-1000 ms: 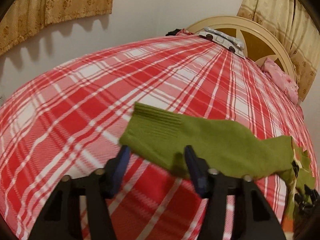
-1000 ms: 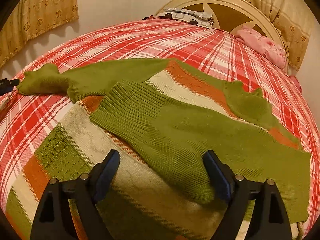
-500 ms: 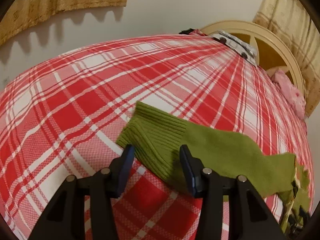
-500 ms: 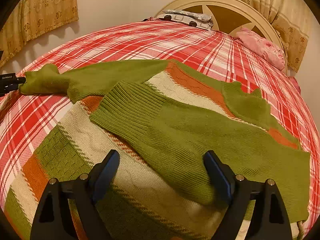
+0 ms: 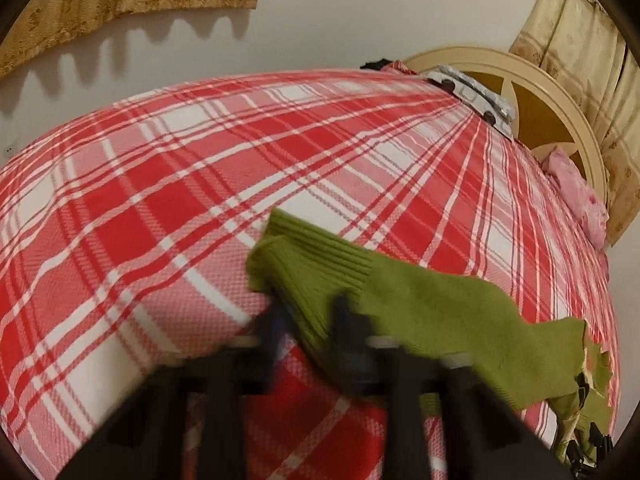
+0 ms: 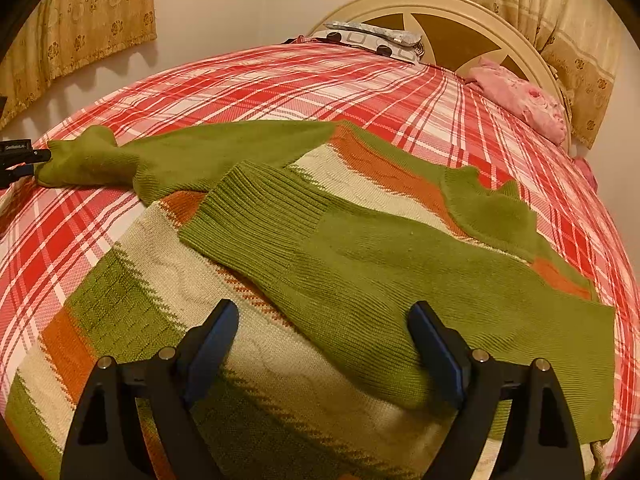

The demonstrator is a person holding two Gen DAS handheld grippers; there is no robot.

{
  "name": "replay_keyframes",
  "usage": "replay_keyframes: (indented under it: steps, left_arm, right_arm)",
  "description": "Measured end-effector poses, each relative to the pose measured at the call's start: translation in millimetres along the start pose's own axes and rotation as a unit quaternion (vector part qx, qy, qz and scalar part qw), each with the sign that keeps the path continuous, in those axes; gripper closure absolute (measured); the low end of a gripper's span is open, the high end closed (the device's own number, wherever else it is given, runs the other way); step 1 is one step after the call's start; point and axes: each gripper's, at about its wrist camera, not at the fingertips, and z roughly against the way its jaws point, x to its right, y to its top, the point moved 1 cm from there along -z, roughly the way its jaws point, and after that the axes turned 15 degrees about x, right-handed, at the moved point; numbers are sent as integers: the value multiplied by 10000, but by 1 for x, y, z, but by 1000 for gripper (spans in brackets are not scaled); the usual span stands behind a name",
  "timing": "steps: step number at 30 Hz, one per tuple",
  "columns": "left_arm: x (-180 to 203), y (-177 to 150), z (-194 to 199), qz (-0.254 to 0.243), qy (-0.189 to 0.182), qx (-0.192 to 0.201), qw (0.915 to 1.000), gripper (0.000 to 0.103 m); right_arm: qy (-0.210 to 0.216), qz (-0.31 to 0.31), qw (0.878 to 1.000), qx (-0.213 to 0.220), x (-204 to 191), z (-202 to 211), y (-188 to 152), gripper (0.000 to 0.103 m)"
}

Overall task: Fold small clothes
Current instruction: 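Close the left tool on the sleeve cuff and lift it, then swing the held sleeve over the sweater body toward the folded sleeve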

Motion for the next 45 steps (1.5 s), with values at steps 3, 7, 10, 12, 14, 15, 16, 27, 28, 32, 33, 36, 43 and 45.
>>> replay_keyframes:
  steps: [3, 7, 10, 12, 14, 15, 16, 27, 28, 32, 33, 36, 43, 45]
  left_arm:
    - [1, 2, 3, 56, -149, 100, 9998, 95]
    - [3, 8, 18, 61, -409, 389, 9984, 96]
    - [11, 15, 31, -52, -559, 563, 9968, 96]
    - [19, 21, 41, -119, -701, 621, 9955, 96]
    - [28, 27, 52, -155, -858, 704, 9937, 96]
    - [33, 31, 59, -170, -961, 746, 9924, 96]
    - [38, 34, 64, -185, -1032, 790, 9913, 96]
    - [96, 74, 117, -183, -1795, 1324, 9746, 96]
    - [101, 76, 119, -185, -1836, 1352, 9735, 96]
    - [130, 83, 130, -260, -2127, 1485, 9654, 96]
    - [139, 84, 133, -282, -2213, 1499, 9632, 96]
    - [166, 85, 141, -404, -2445, 1497, 9572, 96]
    - [219, 92, 159, -486, -2839, 1475, 9462, 96]
    - [233, 91, 165, -540, -2916, 1494, 9433, 96]
  right_arm:
    - [2, -7, 10000, 1, 0, 0, 0, 15]
    - [4, -13, 10000, -6, 0, 0, 0, 15]
    - [13, -37, 10000, -16, 0, 0, 0, 15]
    - [33, -76, 10000, -48, 1, 0, 1, 15]
    - [162, -186, 9997, -49, 4, 3, 4, 15]
    - [287, -303, 9991, -24, 7, 7, 7, 15]
    - [337, -401, 9986, -5, 10, 11, 9, 15]
    - [256, -709, 9966, 322, 36, 68, 9, 15]
    - [258, -730, 9963, 368, 38, 74, 9, 15]
    - [276, -813, 9949, 521, 46, 95, 6, 15]
    - [285, -829, 9947, 540, 48, 99, 5, 15]
    - [279, -886, 9939, 600, 55, 111, 1, 15]
    - [181, -1082, 9913, 725, 74, 127, -8, 15]
    - [170, -1169, 9902, 752, 79, 131, -12, 15]
